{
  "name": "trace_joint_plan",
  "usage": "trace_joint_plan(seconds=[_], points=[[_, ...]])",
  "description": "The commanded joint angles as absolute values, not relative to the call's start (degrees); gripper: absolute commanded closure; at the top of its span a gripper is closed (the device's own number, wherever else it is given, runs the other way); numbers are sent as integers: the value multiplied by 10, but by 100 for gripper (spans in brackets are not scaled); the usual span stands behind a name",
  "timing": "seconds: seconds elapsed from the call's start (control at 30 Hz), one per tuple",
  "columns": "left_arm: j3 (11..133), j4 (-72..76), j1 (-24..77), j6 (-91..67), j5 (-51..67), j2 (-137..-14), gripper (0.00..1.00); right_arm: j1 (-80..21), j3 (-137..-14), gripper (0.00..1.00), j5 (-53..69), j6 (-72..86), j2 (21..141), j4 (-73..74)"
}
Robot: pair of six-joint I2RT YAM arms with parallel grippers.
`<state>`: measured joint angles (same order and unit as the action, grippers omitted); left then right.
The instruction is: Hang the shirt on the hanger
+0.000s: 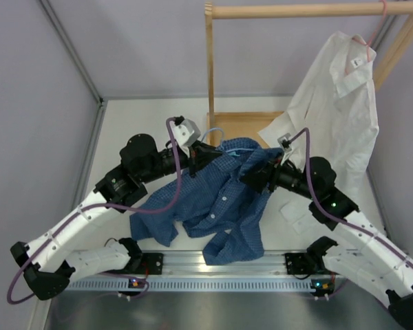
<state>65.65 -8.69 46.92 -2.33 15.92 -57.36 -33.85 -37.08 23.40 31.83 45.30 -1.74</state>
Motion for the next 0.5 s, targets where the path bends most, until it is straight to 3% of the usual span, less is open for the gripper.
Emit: trace_joint_plan(seconds=[0.0,0.07,0.2,0.37,0.47], points=[[657,-58,467,35,230,-569,100,-329,-421,41,238,199,381,153],[671,-85,467,40,228,-585,100,-317,-446,34,232,161,348,210],[681,-98,467,33,222,-592,100,-316,-540,30,270,113,333,331],[706,-120,467,20,300,-614,100,-316,-597,25,336,66,366,331],[712,-122,467,12,377,-630,100,-316,-609,25,440,76,409,250]])
